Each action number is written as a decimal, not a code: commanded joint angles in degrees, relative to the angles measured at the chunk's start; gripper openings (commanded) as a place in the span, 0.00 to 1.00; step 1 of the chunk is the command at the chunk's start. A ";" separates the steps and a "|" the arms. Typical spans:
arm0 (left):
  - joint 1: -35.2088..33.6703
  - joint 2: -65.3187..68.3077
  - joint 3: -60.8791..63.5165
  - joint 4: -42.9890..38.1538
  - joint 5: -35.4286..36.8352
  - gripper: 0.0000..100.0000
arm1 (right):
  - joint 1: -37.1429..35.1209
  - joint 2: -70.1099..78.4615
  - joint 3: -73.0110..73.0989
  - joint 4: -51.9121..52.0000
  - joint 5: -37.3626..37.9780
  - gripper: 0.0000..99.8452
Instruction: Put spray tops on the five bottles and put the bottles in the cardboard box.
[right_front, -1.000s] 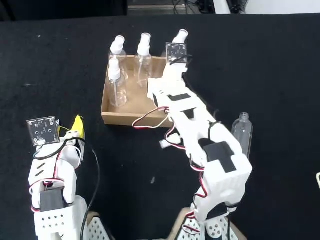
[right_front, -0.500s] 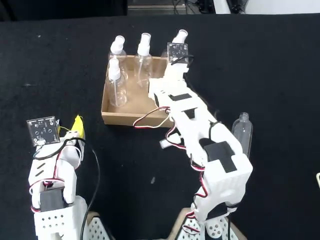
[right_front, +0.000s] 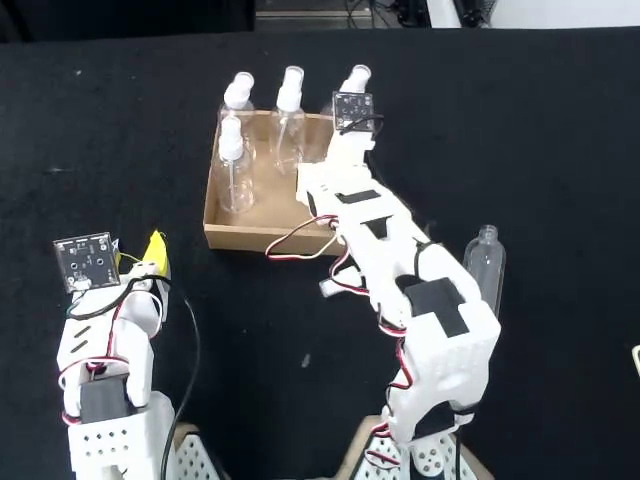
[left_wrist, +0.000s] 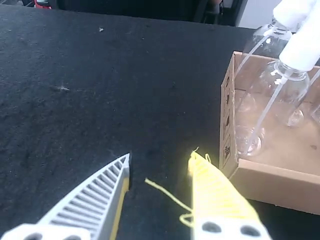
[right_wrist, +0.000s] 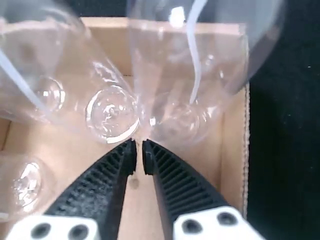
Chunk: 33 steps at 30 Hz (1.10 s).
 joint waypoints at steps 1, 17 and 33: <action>-0.57 -0.88 -1.01 -1.23 -0.53 0.17 | 0.97 -1.63 -3.12 -1.14 -0.09 0.01; -0.57 -0.88 -1.10 -1.23 -0.53 0.17 | 0.62 -2.59 -3.21 -0.97 0.00 0.01; -0.57 -0.88 -0.92 -1.23 -0.53 0.17 | 3.69 -32.22 14.73 0.88 0.09 0.01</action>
